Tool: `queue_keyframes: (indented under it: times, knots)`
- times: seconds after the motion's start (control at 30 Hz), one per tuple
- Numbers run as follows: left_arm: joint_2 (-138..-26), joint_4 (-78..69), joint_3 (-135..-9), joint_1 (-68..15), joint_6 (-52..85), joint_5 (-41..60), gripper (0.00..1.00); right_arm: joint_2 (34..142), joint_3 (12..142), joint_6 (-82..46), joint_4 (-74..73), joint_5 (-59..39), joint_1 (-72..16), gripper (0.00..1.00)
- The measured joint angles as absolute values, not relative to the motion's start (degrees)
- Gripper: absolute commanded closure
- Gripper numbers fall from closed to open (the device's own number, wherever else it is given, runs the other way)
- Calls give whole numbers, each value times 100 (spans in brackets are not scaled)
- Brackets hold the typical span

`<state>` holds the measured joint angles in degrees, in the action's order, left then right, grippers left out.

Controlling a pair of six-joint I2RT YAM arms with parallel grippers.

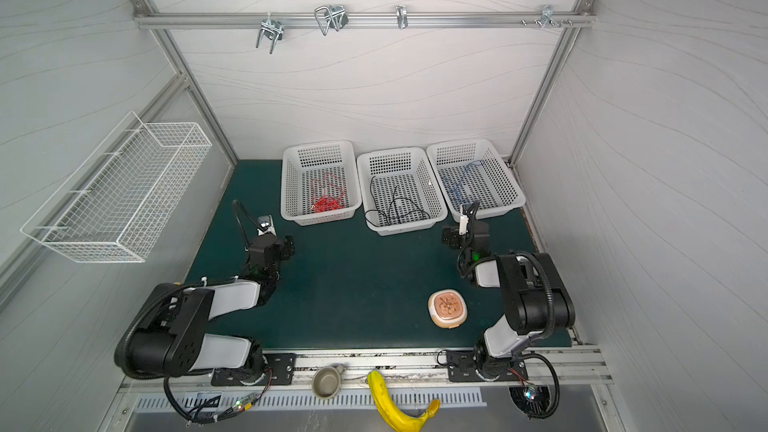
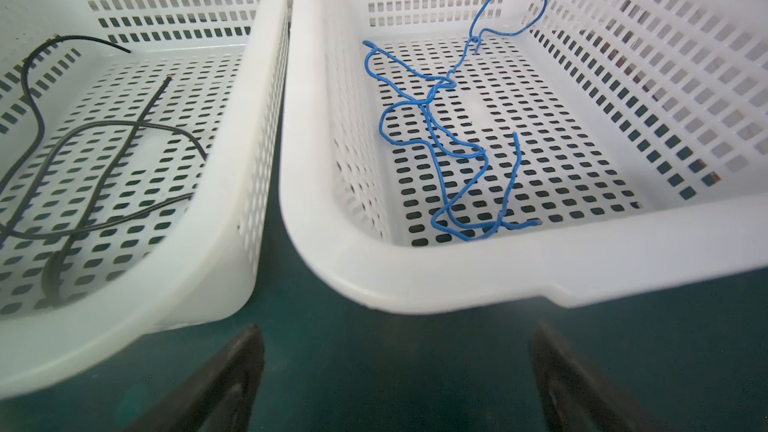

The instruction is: Untangle the cables

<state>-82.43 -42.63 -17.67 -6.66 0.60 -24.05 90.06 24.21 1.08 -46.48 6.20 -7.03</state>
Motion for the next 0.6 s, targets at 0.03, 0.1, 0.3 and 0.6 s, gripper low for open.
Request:
queue_keyframes:
  times: [0.03, 0.1, 0.3, 0.6]
  knots:
    - [-8449, -4445, -1809, -600, 45, -2303, 13, 9006, 2438, 104, -4637, 589, -690, 1]
    - [-8796, -4790, -1855, -401, 73, -2121, 11, 9006, 2462, 93, -4613, 517, -657, 1]
    - [-8899, -4884, -2056, -213, 237, -2080, 1, 9006, 2493, 84, -4512, 370, -596, 1]
    - [-8899, -4871, -2228, -196, 322, -2080, 0, 9006, 2523, 69, -4451, 255, -567, 1]
